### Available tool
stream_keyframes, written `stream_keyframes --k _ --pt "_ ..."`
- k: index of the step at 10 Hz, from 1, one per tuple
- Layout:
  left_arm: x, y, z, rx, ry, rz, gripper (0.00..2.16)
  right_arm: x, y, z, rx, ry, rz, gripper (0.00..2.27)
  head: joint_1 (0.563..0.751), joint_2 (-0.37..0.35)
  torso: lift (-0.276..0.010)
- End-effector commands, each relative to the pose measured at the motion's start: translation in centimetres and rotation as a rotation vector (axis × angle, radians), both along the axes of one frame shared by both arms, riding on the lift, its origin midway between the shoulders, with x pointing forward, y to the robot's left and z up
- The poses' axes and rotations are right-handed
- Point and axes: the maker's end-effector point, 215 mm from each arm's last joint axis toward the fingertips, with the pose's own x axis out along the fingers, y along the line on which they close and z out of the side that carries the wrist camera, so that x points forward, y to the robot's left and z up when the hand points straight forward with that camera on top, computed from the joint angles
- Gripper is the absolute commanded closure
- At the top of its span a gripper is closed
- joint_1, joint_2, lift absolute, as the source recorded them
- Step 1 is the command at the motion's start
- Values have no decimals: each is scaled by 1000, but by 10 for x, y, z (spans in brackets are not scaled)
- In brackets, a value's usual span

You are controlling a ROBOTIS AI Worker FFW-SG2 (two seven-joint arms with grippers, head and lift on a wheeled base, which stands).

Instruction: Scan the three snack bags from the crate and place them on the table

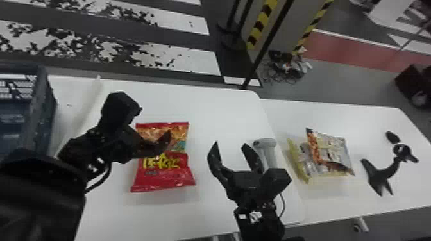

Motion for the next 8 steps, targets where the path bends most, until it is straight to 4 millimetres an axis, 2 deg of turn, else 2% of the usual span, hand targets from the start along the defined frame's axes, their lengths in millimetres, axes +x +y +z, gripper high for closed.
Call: stream_keyframes --k 1,3,5,6,8 --pt "8 35 18 -53 -60 87 39 2 3 5 3 -5 4 63 695 -329 -62" --pt "10 86 39 -102 -133 201 39 4 6 7 3 1 13 60 695 -265 -62" --pt "2 133 44 -163 -127 296 39 8 14 4 14 37 39 60 695 -201 -62" --pt "-3 152 41 -170 -120 340 39 8 21 -7 59 90 71 60 695 -182 -62" --pt "-11 178 46 -177 -141 389 39 9 35 -23 130 180 130 60 695 -113 -62"
